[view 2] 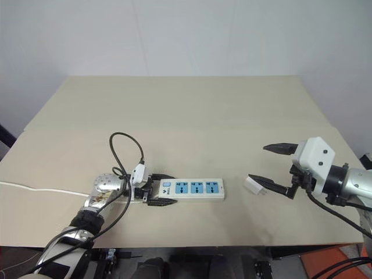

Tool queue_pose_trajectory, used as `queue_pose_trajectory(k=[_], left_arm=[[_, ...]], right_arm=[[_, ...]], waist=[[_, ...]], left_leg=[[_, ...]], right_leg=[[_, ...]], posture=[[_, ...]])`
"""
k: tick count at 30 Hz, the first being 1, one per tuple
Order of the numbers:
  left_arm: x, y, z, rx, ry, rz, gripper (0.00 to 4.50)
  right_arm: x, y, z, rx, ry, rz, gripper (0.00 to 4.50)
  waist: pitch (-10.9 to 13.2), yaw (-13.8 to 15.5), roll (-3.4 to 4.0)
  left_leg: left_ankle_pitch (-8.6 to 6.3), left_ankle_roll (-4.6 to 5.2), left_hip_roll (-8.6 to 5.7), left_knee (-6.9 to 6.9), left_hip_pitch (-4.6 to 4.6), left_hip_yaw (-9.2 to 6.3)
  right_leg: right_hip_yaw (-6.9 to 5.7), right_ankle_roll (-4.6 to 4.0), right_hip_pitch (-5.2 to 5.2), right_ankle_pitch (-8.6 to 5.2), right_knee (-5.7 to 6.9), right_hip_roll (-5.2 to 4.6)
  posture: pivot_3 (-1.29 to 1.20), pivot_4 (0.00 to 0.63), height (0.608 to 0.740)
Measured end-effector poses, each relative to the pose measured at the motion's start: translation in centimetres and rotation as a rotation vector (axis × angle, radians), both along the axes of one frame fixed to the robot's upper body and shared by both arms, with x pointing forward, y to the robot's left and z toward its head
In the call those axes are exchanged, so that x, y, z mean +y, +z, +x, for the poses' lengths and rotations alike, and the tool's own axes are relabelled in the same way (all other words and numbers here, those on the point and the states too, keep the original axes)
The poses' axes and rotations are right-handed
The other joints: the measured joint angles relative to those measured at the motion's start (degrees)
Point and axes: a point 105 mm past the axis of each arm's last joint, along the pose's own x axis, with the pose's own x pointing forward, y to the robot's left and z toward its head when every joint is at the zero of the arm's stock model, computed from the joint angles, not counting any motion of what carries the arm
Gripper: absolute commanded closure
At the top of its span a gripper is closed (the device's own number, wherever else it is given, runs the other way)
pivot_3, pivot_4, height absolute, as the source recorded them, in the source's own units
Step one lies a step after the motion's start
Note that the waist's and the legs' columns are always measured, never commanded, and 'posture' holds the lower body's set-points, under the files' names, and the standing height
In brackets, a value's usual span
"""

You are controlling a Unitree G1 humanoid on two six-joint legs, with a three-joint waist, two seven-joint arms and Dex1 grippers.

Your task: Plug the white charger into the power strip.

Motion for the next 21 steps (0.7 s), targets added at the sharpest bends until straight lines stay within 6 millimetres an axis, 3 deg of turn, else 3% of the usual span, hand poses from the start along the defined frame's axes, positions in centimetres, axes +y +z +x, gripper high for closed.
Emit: queue_pose_trajectory(k=[11, 21], left_arm=[[0.6, 0.2, -0.1, 0.009, 0.027, 0.009, 1.18], [1.0, 0.1, -0.7, 0.023, 0.029, 0.020, 1.18]], right_arm=[[0.8, -0.6, 1.2, 0.110, 0.021, -0.040, 0.00], [2.5, -0.1, 6.5, 0.379, -0.296, -0.136, 0.00]], waist=[[-0.01, -0.27, 0.01], [-0.02, -0.41, 0.04]], left_leg=[[-0.01, 0.01, 0.11, -0.01, 0.09, 0.05], [-0.01, 0.02, 0.31, -0.03, 0.03, 0.06]], right_leg=[[0.08, 0.00, 0.03, 0.00, 0.04, 0.12], [0.13, -0.11, -0.13, 0.06, 0.01, 0.31]], posture=[[0.00, 0.150, 0.740], [0.00, 0.150, 0.740]])
